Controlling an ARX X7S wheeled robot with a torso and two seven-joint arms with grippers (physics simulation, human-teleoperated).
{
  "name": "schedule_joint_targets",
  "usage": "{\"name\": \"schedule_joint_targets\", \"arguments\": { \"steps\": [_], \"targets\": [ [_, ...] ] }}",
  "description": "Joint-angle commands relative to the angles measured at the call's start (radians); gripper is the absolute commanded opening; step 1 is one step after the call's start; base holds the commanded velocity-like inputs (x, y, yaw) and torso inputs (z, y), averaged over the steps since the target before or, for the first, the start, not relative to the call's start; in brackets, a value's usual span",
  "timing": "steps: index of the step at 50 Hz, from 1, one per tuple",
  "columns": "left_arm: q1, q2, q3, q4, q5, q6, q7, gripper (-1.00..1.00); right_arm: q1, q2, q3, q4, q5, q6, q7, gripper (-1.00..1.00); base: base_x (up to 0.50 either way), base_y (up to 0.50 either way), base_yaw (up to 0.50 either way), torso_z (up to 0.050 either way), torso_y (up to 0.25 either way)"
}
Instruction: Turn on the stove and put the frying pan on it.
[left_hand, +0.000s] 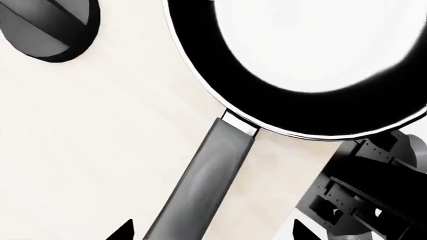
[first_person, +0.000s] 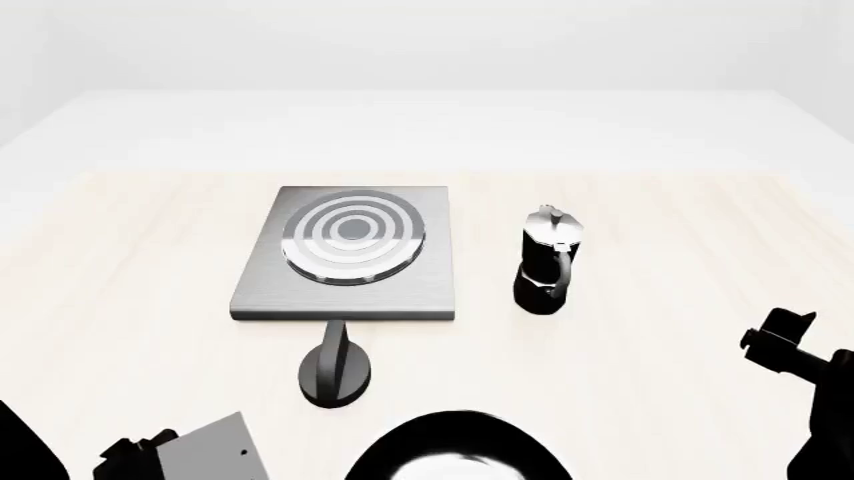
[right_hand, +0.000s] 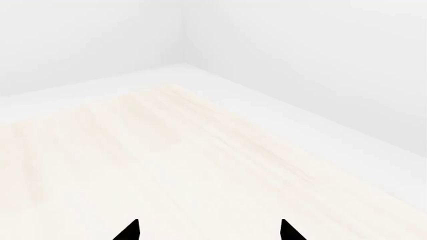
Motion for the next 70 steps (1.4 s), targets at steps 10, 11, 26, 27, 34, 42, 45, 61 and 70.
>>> {"name": "schedule_joint_targets", "arguments": {
  "steps": [10, 11, 26, 27, 34, 42, 45, 61, 70],
  "targets": [
    [0.057, 0.036, -0.033, -0.046, 0.213, -0.049, 0.177, 1.00, -0.005, -0.002, -0.004, 0.010, 0.003, -0.014, 0.003, 1.00, 0.00, 0.00, 0.00, 0.000, 0.000],
    [0.059, 0.038, -0.034, -0.046, 0.222, -0.049, 0.186, 1.00, -0.005, -0.002, -0.004, 0.009, 0.003, -0.012, 0.004, 1.00, 0.00, 0.00, 0.00, 0.000, 0.000],
    [0.105, 0.076, -0.031, -0.060, 0.433, -0.046, 0.388, 1.00, -0.012, -0.003, -0.005, 0.015, 0.005, -0.028, 0.005, 1.00, 0.00, 0.00, 0.00, 0.000, 0.000],
    [0.105, 0.077, -0.029, -0.062, 0.445, -0.047, 0.399, 1.00, -0.012, -0.003, -0.004, 0.014, 0.005, -0.027, 0.006, 1.00, 0.00, 0.00, 0.00, 0.000, 0.000],
    [0.120, 0.076, -0.005, -0.085, 0.523, -0.038, 0.472, 1.00, -0.009, -0.002, -0.007, 0.008, 0.007, -0.024, 0.008, 1.00, 0.00, 0.00, 0.00, 0.000, 0.000],
    [0.147, 0.101, 0.046, -0.094, 0.666, -0.002, 0.618, 1.00, -0.009, -0.001, -0.004, -0.008, 0.012, -0.015, 0.012, 1.00, 0.00, 0.00, 0.00, 0.000, 0.000],
    [0.154, 0.109, 0.066, -0.105, 0.714, 0.015, 0.662, 1.00, -0.009, 0.000, -0.003, -0.007, 0.013, -0.016, 0.012, 1.00, 0.00, 0.00, 0.00, 0.000, 0.000],
    [0.194, 0.142, 0.159, -0.203, 0.889, 0.109, 0.823, 1.00, -0.019, -0.002, -0.006, -0.007, 0.013, -0.029, 0.015, 1.00, 0.00, 0.00, 0.00, 0.000, 0.000],
    [0.198, 0.135, 0.176, -0.177, 0.916, 0.129, 0.835, -1.00, -0.019, -0.004, -0.010, -0.012, 0.015, -0.029, 0.020, 1.00, 0.00, 0.00, 0.00, 0.000, 0.000]
  ]
}}
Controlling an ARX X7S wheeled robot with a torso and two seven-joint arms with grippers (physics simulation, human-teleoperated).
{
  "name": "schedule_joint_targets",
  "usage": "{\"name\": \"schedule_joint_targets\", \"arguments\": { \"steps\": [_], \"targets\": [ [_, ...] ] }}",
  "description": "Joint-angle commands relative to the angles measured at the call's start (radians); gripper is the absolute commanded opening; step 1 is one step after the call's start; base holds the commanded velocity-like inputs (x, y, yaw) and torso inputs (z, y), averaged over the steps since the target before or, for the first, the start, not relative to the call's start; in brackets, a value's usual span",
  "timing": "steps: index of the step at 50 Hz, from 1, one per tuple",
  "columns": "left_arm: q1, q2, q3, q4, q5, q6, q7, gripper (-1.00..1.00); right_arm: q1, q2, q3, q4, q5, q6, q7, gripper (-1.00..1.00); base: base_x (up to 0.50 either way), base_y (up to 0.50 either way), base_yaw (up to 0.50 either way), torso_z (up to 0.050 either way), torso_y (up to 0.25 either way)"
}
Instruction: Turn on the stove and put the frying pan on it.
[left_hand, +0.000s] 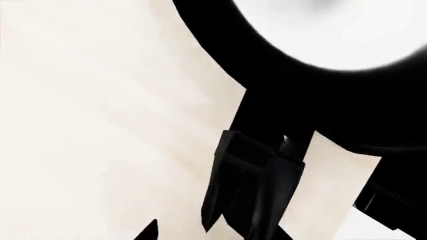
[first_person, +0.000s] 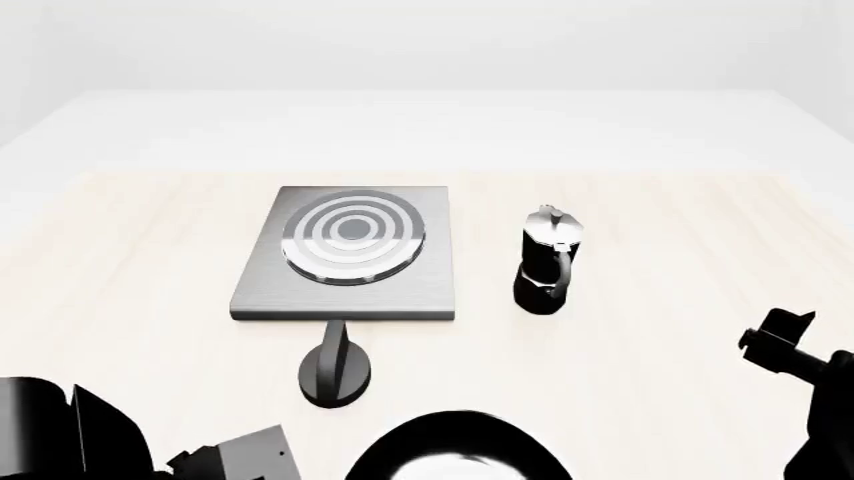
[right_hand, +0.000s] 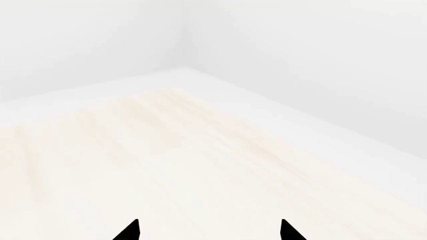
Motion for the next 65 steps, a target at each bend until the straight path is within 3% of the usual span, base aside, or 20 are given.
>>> {"name": "schedule_joint_targets", "arguments": {
  "steps": [1, 18, 26, 32, 38, 48, 50, 53, 54, 55, 61, 62, 64, 65],
  "targets": [
    [0.012, 0.001, 0.037, 0.002, 0.065, 0.035, 0.052, -1.00, -0.002, -0.002, -0.003, -0.005, 0.001, -0.003, 0.005, 1.00, 0.00, 0.00, 0.00, 0.000, 0.000],
    [-0.073, -0.045, 0.018, 0.163, 0.054, 0.026, 0.067, -1.00, 0.003, 0.002, 0.003, -0.022, 0.008, 0.007, 0.013, 1.00, 0.00, 0.00, 0.00, 0.000, 0.000],
    [-0.206, -0.094, -0.098, 0.327, -0.125, 0.008, 0.024, -1.00, 0.007, 0.007, 0.004, -0.030, 0.009, 0.014, 0.018, 1.00, 0.00, 0.00, 0.00, 0.000, 0.000],
    [-0.319, -0.115, -0.159, 0.349, -0.288, -0.030, -0.023, -1.00, 0.004, 0.007, 0.007, -0.022, 0.009, 0.009, 0.019, 1.00, 0.00, 0.00, 0.00, 0.000, 0.000],
    [-0.349, -0.139, -0.180, 0.346, -0.325, -0.021, -0.038, -1.00, 0.002, 0.007, 0.002, -0.012, 0.008, 0.001, 0.019, 1.00, 0.00, 0.00, 0.00, 0.000, 0.000],
    [-0.372, -0.116, -0.217, 0.154, -0.380, 0.047, -0.161, -1.00, 0.001, 0.009, -0.003, -0.011, 0.008, 0.003, 0.022, 1.00, 0.00, 0.00, 0.00, 0.000, 0.001],
    [-0.416, -0.084, -0.199, 0.064, -0.483, 0.023, -0.303, -1.00, 0.000, 0.009, 0.000, -0.007, 0.008, -0.001, 0.022, 1.00, 0.00, 0.00, 0.00, 0.000, 0.000],
    [-0.465, -0.049, -0.199, -0.005, -0.582, 0.049, -0.415, -1.00, -0.003, 0.006, -0.005, 0.001, 0.006, -0.011, 0.023, 1.00, 0.00, 0.00, 0.00, 0.000, 0.000],
    [-0.472, -0.040, -0.214, -0.016, -0.598, 0.070, -0.403, -1.00, -0.004, 0.006, -0.005, 0.003, 0.006, -0.013, 0.022, 1.00, 0.00, 0.00, 0.00, 0.000, 0.010],
    [-0.499, -0.026, -0.184, -0.054, -0.638, 0.055, -0.490, -1.00, -0.005, 0.005, -0.006, 0.005, 0.006, -0.014, 0.022, 1.00, 0.00, 0.00, 0.00, 0.000, 0.000],
    [-0.548, 0.044, -0.218, -0.158, -0.650, 0.113, -0.490, -1.00, -0.005, 0.007, -0.004, 0.006, 0.008, -0.016, 0.022, 1.00, 0.00, 0.00, 0.00, 0.000, 0.002],
    [-0.587, 0.061, -0.163, -0.215, -0.703, 0.084, -0.615, -1.00, -0.004, 0.007, -0.004, 0.008, 0.008, -0.015, 0.023, 1.00, 0.00, 0.00, 0.00, 0.000, 0.000],
    [-0.581, 0.084, -0.203, -0.242, -0.654, 0.126, -0.526, -1.00, -0.003, 0.008, -0.004, 0.006, 0.009, -0.014, 0.023, 1.00, 0.00, 0.00, 0.00, 0.000, 0.000],
    [-0.616, 0.107, -0.152, -0.303, -0.684, 0.093, -0.636, -1.00, -0.003, 0.008, -0.004, 0.006, 0.009, -0.015, 0.023, 1.00, 0.00, 0.00, 0.00, 0.000, 0.000]
  ]
}}
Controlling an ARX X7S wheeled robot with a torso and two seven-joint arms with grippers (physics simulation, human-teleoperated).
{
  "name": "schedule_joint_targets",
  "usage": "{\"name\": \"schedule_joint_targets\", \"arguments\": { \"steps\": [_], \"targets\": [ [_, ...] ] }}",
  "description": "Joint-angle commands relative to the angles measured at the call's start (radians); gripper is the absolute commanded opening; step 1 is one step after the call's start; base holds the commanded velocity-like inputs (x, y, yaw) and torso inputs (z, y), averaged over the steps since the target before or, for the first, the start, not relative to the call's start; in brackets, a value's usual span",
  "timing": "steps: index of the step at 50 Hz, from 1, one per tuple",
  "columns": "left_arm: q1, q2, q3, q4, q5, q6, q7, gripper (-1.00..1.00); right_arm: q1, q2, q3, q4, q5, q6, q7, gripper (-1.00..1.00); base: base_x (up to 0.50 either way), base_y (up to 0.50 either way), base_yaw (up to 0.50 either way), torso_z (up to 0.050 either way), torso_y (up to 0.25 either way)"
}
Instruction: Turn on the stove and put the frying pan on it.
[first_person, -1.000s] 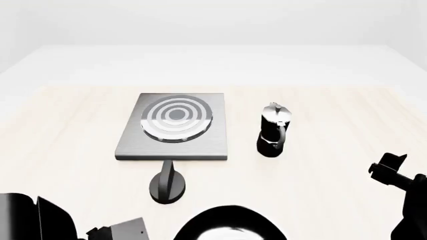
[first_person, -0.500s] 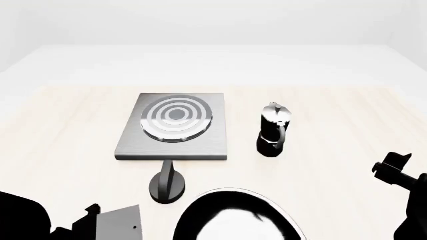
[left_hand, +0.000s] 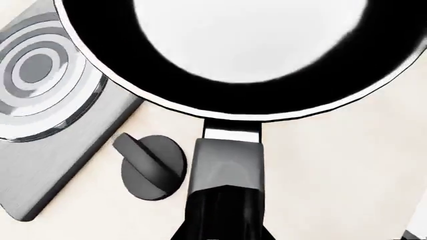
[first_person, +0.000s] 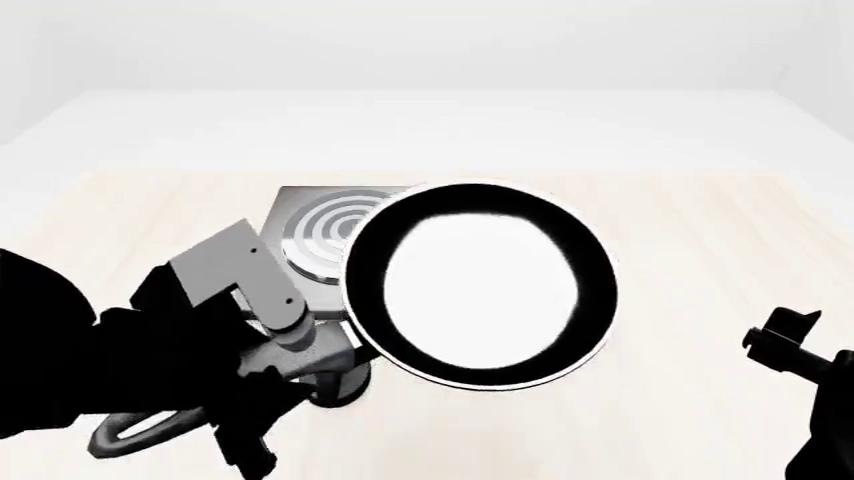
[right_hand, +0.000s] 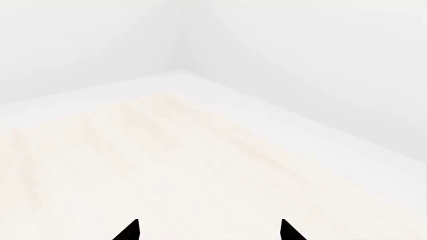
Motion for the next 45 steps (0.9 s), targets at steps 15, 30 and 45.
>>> {"name": "schedule_joint_targets", "arguments": {
  "steps": [15, 30, 45],
  "targets": [
    [-0.210, 0.278, -0.007, -0.681, -0.046, 0.191, -0.245, -1.00, -0.001, 0.001, 0.008, 0.007, 0.009, -0.008, 0.003, 1.00, 0.00, 0.00, 0.00, 0.000, 0.001],
    [-0.168, 0.443, 0.096, -0.967, 0.138, 0.252, -0.094, -1.00, 0.001, -0.001, 0.001, 0.022, 0.011, -0.018, 0.005, 1.00, 0.00, 0.00, 0.00, 0.001, 0.002],
    [-0.032, 0.544, 0.173, -1.185, 0.246, 0.344, 0.074, -1.00, -0.002, -0.001, -0.002, 0.035, 0.013, -0.030, 0.005, 1.00, 0.00, 0.00, 0.00, 0.000, 0.001]
  ]
}}
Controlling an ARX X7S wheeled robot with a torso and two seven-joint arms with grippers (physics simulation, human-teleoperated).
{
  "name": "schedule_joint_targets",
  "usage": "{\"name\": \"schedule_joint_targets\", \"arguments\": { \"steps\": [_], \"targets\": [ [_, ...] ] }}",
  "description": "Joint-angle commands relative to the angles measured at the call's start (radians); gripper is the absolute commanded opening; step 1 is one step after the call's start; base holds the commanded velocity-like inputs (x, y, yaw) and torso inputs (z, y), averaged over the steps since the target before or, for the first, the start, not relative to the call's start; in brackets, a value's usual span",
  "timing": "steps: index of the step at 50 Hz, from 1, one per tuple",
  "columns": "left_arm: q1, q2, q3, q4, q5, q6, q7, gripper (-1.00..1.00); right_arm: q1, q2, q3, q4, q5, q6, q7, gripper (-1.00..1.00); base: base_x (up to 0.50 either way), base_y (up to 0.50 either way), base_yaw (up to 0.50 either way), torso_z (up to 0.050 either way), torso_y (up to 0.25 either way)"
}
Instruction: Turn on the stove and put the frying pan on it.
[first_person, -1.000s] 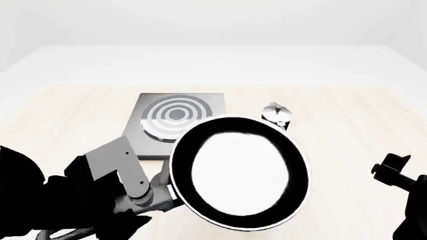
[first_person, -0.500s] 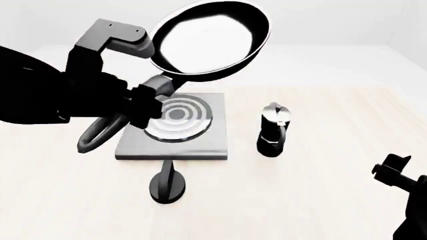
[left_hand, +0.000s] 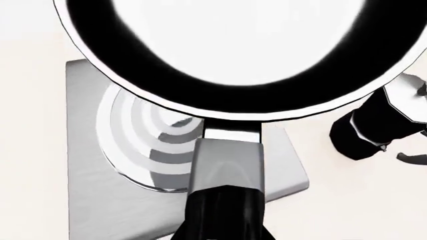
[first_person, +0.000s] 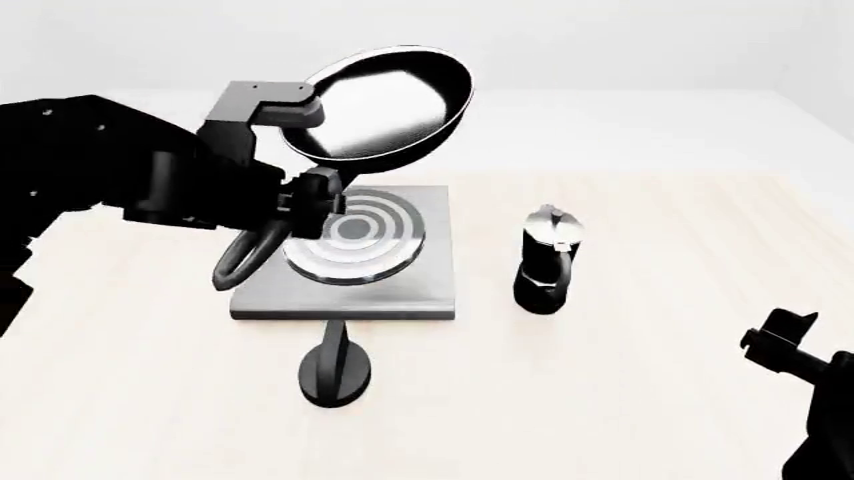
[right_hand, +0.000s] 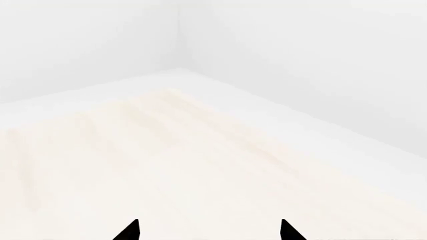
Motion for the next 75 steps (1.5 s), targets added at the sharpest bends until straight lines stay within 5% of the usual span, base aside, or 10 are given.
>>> {"name": "schedule_joint_targets", "arguments": {
  "steps": [1, 16, 47, 75],
  "targets": [
    [0.060, 0.084, 0.015, -0.183, 0.099, 0.078, 0.112, -1.00, -0.001, 0.001, -0.002, 0.008, 0.002, -0.005, 0.001, 1.00, 0.00, 0.00, 0.00, 0.000, 0.000],
    [0.133, 0.152, 0.066, -0.354, 0.167, 0.138, 0.225, -1.00, -0.004, 0.002, 0.000, 0.010, 0.006, -0.009, 0.002, 1.00, 0.00, 0.00, 0.00, 0.001, 0.002],
    [0.160, 0.209, 0.122, -0.468, 0.228, 0.133, 0.238, -1.00, -0.006, 0.000, -0.010, 0.028, 0.009, -0.026, 0.009, 1.00, 0.00, 0.00, 0.00, 0.000, 0.001],
    [0.187, 0.336, 0.188, -0.667, 0.342, 0.141, 0.418, -1.00, -0.006, 0.004, -0.010, 0.024, 0.018, -0.027, 0.012, 1.00, 0.00, 0.00, 0.00, 0.000, 0.000]
  ]
}}
